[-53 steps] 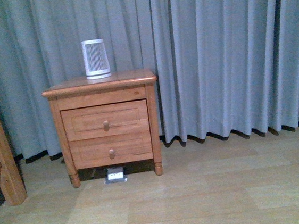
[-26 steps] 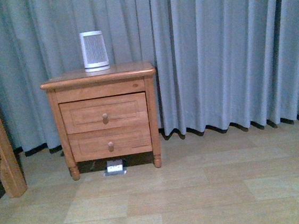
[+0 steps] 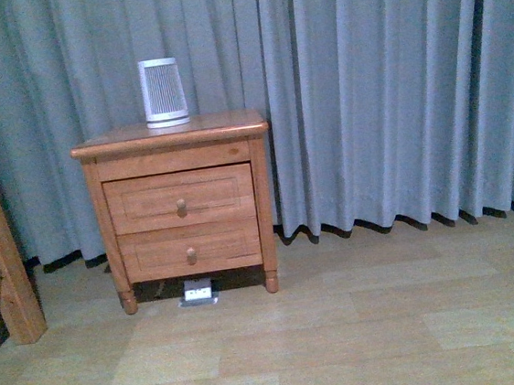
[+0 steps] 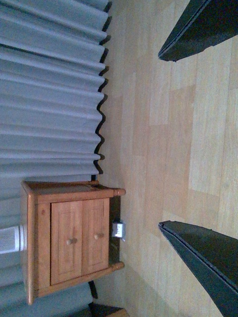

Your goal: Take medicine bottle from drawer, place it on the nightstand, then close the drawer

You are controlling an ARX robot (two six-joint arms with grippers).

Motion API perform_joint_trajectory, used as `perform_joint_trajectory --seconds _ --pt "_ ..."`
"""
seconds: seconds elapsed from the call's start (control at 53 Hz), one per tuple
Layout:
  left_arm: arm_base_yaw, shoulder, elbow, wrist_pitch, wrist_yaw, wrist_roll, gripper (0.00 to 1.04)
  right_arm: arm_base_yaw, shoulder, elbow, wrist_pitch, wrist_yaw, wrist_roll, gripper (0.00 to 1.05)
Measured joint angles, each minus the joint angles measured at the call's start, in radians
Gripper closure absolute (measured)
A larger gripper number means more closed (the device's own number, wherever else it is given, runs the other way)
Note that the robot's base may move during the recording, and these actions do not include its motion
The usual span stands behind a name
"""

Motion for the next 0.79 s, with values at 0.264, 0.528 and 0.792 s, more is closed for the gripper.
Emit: perform_joint_trajectory --seconds 0.264,0.528,0.792 --pt "0.0 0.0 0.0 0.0 0.0 0.0 0.07 0.0 0.0 0.0 0.0 0.0 0.0 0.07" --pt "0.0 0.0 0.0 0.0 0.0 0.0 0.07 0.0 0.0 0.0 0.0 0.0 0.0 0.07" --pt "0.0 0.0 0.0 0.0 0.0 0.0 0.07 0.0 0.0 0.0 0.0 0.0 0.0 0.07"
